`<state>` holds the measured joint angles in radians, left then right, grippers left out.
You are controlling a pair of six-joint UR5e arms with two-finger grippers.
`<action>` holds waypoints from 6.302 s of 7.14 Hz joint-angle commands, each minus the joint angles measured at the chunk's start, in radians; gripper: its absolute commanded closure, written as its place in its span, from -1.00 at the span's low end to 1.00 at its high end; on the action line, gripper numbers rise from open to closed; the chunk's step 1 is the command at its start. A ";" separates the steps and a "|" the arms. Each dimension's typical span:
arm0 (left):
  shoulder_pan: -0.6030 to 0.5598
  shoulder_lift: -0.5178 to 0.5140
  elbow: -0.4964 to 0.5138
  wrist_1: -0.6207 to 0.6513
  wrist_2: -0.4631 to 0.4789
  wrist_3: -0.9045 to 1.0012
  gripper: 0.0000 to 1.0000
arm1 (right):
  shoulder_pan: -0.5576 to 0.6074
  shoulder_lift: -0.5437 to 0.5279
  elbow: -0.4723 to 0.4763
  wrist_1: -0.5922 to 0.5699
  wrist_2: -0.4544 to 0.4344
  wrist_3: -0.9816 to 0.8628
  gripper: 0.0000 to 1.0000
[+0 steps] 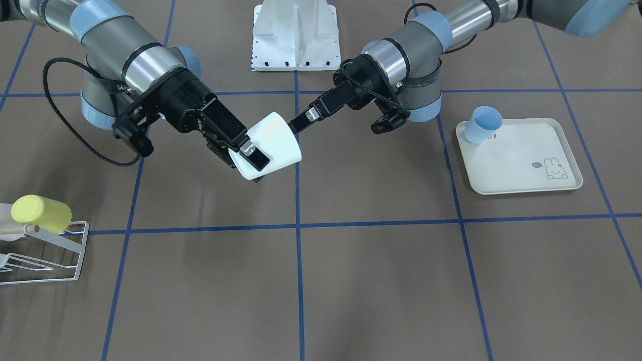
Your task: Transfer IKEA cup to right arm and place on rack
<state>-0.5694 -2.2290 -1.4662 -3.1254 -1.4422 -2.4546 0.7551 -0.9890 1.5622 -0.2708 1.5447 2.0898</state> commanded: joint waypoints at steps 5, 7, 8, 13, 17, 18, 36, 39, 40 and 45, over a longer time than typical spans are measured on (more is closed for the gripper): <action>-0.075 0.014 -0.028 0.013 -0.006 0.126 -0.99 | 0.292 -0.194 -0.004 -0.189 -0.004 -0.429 1.00; -0.087 0.053 -0.028 0.034 -0.041 0.216 -0.98 | 0.360 -0.221 -0.002 -0.319 -0.014 -0.683 1.00; -0.089 0.057 -0.028 0.074 -0.049 0.244 -0.98 | 0.377 -0.244 -0.004 -0.370 -0.034 -0.841 1.00; -0.090 0.159 -0.323 0.576 -0.063 0.651 -0.97 | 0.375 -0.366 -0.068 -0.349 -0.078 -1.139 1.00; -0.090 0.161 -0.401 0.709 -0.064 0.689 -0.97 | 0.374 -0.367 -0.174 -0.262 -0.068 -1.215 1.00; -0.090 0.161 -0.410 0.711 -0.064 0.689 -0.97 | 0.372 -0.364 -0.174 -0.262 -0.067 -1.215 1.00; -0.274 0.369 -0.643 0.975 -0.283 1.091 -0.98 | 0.533 -0.309 -0.003 -0.446 0.355 -1.300 -1.00; -0.456 0.564 -0.638 0.975 -0.479 1.423 -0.98 | 0.500 -0.261 0.273 -0.799 0.362 -1.291 -1.00; -0.469 0.641 -0.637 0.975 -0.509 1.519 -0.98 | 0.483 -0.251 0.318 -0.853 0.435 -1.289 -1.00; -0.469 0.761 -0.536 1.014 -0.638 1.772 -0.98 | 0.394 -0.094 0.309 -0.840 0.667 -0.854 -1.00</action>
<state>-1.0383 -1.4773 -2.0334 -2.1324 -2.0504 -0.7395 1.1948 -1.1327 1.8796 -1.1116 2.1984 1.1149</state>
